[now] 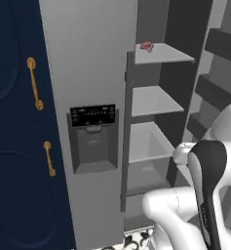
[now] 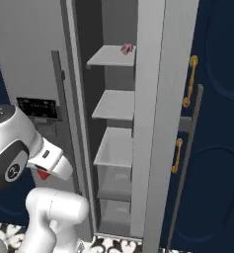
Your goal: Take the strawberry from the fridge and place it on top of the pancake, located on the dining counter.
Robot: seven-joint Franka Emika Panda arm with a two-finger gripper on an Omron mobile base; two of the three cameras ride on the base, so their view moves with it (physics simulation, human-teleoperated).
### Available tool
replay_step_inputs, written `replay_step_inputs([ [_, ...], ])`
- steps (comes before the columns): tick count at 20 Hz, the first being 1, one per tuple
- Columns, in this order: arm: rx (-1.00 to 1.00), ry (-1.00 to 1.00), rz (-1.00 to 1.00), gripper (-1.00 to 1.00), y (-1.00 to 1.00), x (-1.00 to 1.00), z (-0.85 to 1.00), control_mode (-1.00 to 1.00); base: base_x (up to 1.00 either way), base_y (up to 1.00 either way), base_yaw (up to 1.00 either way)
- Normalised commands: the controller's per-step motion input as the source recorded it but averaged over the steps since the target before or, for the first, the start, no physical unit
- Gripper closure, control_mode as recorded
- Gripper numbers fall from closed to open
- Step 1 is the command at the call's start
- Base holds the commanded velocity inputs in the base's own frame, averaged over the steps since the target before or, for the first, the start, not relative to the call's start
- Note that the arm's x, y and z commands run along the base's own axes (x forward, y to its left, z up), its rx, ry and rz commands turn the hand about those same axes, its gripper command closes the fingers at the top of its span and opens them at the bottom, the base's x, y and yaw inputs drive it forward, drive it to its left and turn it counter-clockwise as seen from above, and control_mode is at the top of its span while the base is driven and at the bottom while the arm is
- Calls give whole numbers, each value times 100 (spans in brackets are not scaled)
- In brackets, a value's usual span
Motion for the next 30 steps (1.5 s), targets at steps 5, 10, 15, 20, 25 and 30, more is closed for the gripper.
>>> replay_step_inputs([
  [5,0,0,0,100,0,0,0,100,-100,48,-15],
  [10,0,0,0,100,0,0,0,100,-100,2,-30],
  [15,0,0,0,100,0,0,0,100,-85,-34,-59],
  [20,0,0,0,100,0,0,0,100,-38,-25,-77],
  [25,0,0,0,100,0,0,0,100,-8,-41,-82],
  [30,0,0,0,100,0,0,0,100,11,-70,-77],
])
